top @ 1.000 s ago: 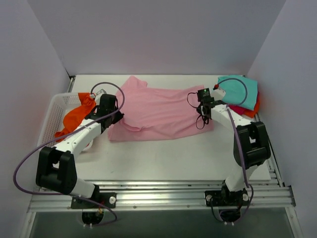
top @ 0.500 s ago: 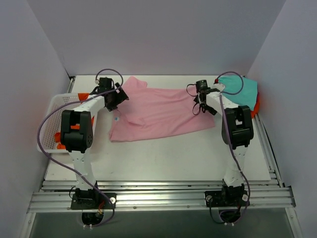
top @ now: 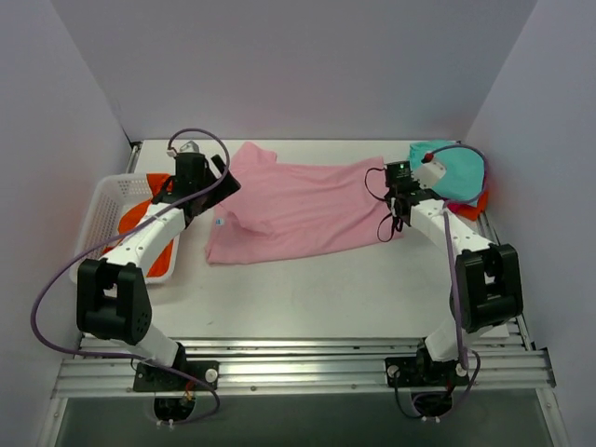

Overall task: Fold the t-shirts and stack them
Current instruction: Fold the flattened tshirt in 1/3 of the way

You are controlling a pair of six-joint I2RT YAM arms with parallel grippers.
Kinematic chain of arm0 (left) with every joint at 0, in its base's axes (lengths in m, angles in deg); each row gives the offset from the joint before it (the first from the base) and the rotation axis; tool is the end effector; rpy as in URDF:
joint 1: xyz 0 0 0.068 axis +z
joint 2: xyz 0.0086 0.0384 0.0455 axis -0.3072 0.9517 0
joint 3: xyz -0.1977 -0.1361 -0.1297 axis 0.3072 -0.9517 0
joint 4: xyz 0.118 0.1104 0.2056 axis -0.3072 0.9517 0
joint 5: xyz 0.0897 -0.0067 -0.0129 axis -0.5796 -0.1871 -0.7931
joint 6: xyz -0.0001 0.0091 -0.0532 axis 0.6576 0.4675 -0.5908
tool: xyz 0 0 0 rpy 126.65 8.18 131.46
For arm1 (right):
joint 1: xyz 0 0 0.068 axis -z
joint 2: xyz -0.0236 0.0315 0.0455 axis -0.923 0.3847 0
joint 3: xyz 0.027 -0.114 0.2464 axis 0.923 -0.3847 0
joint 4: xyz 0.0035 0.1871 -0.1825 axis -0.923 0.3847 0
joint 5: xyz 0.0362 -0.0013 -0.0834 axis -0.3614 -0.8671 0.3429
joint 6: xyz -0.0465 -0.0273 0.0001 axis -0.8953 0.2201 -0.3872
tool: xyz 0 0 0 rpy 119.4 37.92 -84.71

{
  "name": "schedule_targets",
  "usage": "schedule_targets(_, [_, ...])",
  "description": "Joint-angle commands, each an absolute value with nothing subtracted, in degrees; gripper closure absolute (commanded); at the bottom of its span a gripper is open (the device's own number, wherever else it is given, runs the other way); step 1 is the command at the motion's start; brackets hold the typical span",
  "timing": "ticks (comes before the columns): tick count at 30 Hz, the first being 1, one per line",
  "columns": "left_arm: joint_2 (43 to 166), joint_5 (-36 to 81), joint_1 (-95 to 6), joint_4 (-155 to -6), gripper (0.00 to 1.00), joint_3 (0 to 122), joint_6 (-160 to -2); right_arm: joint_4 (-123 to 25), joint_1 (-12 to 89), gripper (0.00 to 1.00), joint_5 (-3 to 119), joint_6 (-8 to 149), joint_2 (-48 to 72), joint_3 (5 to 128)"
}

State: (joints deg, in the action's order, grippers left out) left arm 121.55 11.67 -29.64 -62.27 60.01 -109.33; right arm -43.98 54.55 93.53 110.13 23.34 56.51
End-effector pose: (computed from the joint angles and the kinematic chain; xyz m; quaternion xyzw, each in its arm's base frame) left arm 0.3605 -0.0734 0.2811 -0.2276 0.8645 -0.1789 0.4109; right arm 0.3592 0.0647 0.2625 0.3571 0.7827 0.0457 0.5078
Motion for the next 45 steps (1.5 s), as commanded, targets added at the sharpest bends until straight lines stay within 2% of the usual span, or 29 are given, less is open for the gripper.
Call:
schedule_targets(1, [116.19, 7.65, -32.47, -66.73, 0.04, 51.56, -111.80, -49.40, 54.01, 1.00, 88.34, 110.47, 24.99, 52.52])
schedule_targets(7, [113.98, 4.04, -35.29, -74.29, 0.01, 38.82, -116.11, -54.50, 53.40, 1.00, 85.87, 110.39, 31.76, 51.81])
schedule_targets(13, [120.57, 5.18, -35.99, -77.02, 0.00, 37.65, -116.73, -56.43, 53.48, 1.00, 84.55, 111.09, 38.27, 52.08])
schedule_targets(14, [121.18, 5.27, -35.99, -77.37, 0.04, 37.48, -116.73, -56.00, 53.57, 1.00, 84.73, 111.18, 38.88, 51.90])
schedule_targets(16, [122.86, 5.01, -35.99, -79.38, 0.06, 37.13, -116.91, -55.56, 54.01, 1.00, 86.30, 112.05, 38.89, 50.50])
schedule_targets(22, [125.32, 0.54, -35.91, -73.69, 0.07, 38.18, -118.74, -56.43, 55.95, 1.00, 86.75, 114.87, 36.08, 43.21])
schedule_targets(31, [121.90, -5.80, -35.73, -70.79, 0.07, 34.05, -122.88, -54.15, 56.56, 1.00, 90.18, 116.98, 29.67, 36.35])
schedule_targets(40, [113.64, -6.77, -37.39, -68.67, 0.07, 28.26, -127.19, -49.67, 56.21, 1.00, 91.41, 119.96, 27.64, 33.10])
schedule_targets(45, [106.35, -7.91, -39.77, -63.59, 0.07, 28.41, -126.84, -44.48, 54.72, 1.00, 92.20, 124.18, 18.78, 30.72])
